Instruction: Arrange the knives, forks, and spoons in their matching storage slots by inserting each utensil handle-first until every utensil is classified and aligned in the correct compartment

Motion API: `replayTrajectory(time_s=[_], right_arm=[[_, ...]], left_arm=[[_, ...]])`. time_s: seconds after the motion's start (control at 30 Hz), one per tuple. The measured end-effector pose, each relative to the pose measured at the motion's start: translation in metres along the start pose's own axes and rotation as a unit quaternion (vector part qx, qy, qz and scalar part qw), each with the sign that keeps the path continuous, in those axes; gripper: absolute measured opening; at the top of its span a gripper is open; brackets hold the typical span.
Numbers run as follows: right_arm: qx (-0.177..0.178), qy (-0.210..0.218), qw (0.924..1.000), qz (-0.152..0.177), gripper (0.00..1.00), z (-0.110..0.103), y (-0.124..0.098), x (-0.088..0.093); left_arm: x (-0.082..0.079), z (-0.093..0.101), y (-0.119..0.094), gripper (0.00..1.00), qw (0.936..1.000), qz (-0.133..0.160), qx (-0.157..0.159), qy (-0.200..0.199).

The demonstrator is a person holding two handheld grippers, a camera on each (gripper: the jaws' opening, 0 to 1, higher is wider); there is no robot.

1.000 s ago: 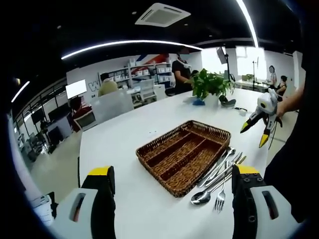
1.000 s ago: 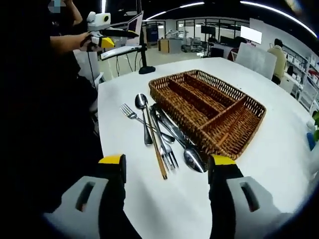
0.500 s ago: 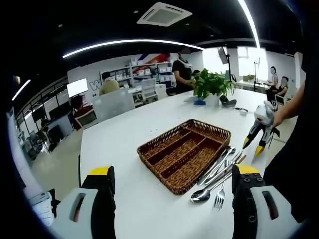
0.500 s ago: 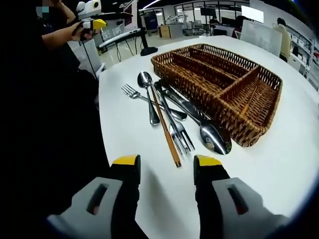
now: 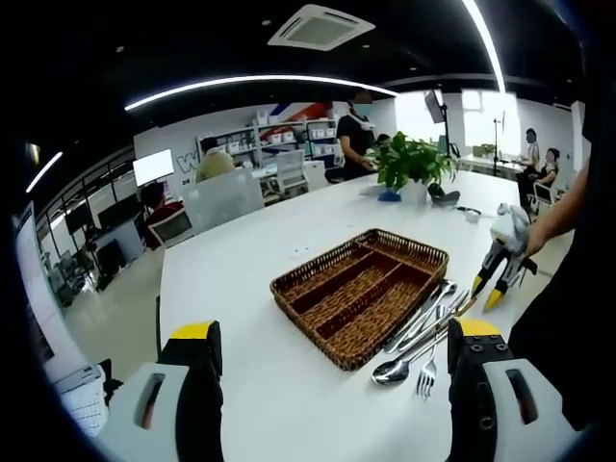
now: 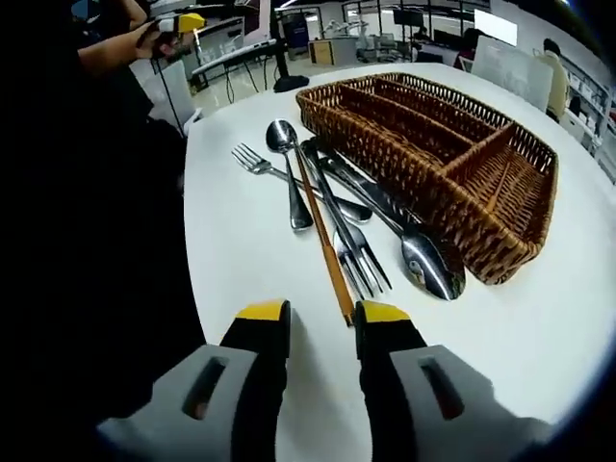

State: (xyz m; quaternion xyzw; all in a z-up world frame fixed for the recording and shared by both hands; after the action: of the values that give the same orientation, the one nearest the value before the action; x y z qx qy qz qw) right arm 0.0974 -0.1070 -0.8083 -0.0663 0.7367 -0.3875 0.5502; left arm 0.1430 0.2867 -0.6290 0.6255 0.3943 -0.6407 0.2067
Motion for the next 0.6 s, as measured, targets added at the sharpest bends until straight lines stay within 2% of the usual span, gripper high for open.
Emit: replayTrajectory(time_s=[0.27, 0.3, 0.33, 0.37, 0.4, 0.47, 0.6], right_arm=[[0.006, -0.02, 0.9998, -0.006, 0.17, 0.003, 0.005, 0.0], [0.009, -0.03, 0.9995, -0.003, 0.15, 0.004, 0.005, 0.0], [0.011, -0.066, 0.9977, -0.011, 0.13, 0.005, 0.005, 0.0], [0.011, -0.085, 0.9962, -0.016, 0.12, 0.005, 0.005, 0.0], [0.011, -0.09, 0.9957, -0.019, 0.11, 0.003, 0.005, -0.001], [0.005, -0.062, 0.9978, -0.022, 0.09, 0.001, 0.008, -0.001], [0.0, -0.071, 0.9972, -0.02, 0.1, -0.002, 0.012, -0.004]], left_arm=[[-0.001, 0.0, -0.001, 1.0, 1.0, 0.0, 0.002, 0.002], [-0.001, -0.001, -0.001, 1.0, 1.0, 0.0, 0.002, 0.002], [-0.001, -0.001, -0.001, 1.0, 1.0, -0.001, 0.002, 0.002], [-0.001, -0.001, -0.001, 1.0, 1.0, -0.002, 0.002, 0.002], [-0.001, -0.001, -0.001, 1.0, 1.0, -0.002, 0.002, 0.002], [-0.001, -0.001, -0.001, 1.0, 1.0, -0.001, 0.002, 0.002], [-0.002, -0.002, -0.001, 1.0, 1.0, 0.001, 0.0, 0.003]])
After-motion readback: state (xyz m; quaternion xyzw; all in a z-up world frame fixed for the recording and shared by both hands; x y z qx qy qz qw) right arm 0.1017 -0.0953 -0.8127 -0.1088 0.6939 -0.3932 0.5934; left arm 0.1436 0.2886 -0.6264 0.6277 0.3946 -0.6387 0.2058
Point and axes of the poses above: the point that each gripper's makers call its tool centre point, and the gripper's own axes: y roughly forward along the fingers, z roughly to its right, x roughly out of its underside, the point moved 8 cm from there along -y, roughly backward along the fingers, and after that the axes turned 10 degrees about z, right-handed, at the moved point
